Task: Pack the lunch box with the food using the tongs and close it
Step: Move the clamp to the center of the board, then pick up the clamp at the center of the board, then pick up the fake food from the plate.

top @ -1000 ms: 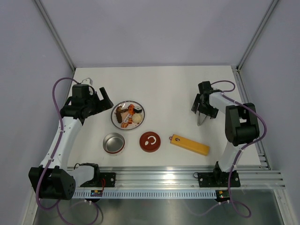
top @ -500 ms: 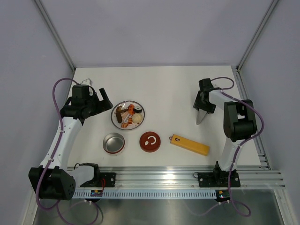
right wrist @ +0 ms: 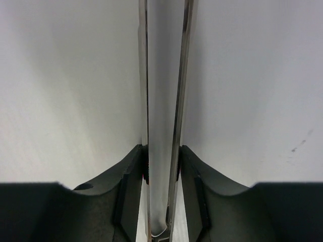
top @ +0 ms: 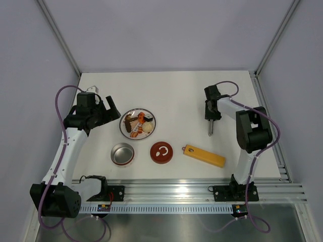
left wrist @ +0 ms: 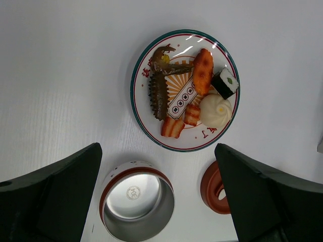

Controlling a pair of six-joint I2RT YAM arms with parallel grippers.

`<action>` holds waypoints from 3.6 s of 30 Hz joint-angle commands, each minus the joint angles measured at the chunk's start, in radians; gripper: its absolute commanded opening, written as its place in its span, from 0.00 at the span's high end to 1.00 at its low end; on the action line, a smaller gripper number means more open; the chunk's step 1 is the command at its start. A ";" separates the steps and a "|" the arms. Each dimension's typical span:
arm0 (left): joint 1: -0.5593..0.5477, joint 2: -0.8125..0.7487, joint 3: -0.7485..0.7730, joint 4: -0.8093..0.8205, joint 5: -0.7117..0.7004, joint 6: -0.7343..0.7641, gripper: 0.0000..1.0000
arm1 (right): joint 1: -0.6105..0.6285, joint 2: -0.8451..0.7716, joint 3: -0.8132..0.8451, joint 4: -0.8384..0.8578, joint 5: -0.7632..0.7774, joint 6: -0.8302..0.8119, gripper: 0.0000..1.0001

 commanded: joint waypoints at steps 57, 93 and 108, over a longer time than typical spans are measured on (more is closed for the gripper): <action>-0.003 -0.003 0.049 -0.007 -0.017 0.001 0.01 | 0.231 -0.088 0.140 -0.053 -0.064 -0.061 0.73; -0.003 -0.021 0.086 -0.037 -0.068 0.001 0.01 | 0.509 -0.259 0.458 -0.577 -0.332 0.015 0.61; -0.003 -0.020 0.078 -0.037 -0.068 -0.007 0.01 | 0.535 -0.270 0.435 -0.428 -0.360 0.058 0.53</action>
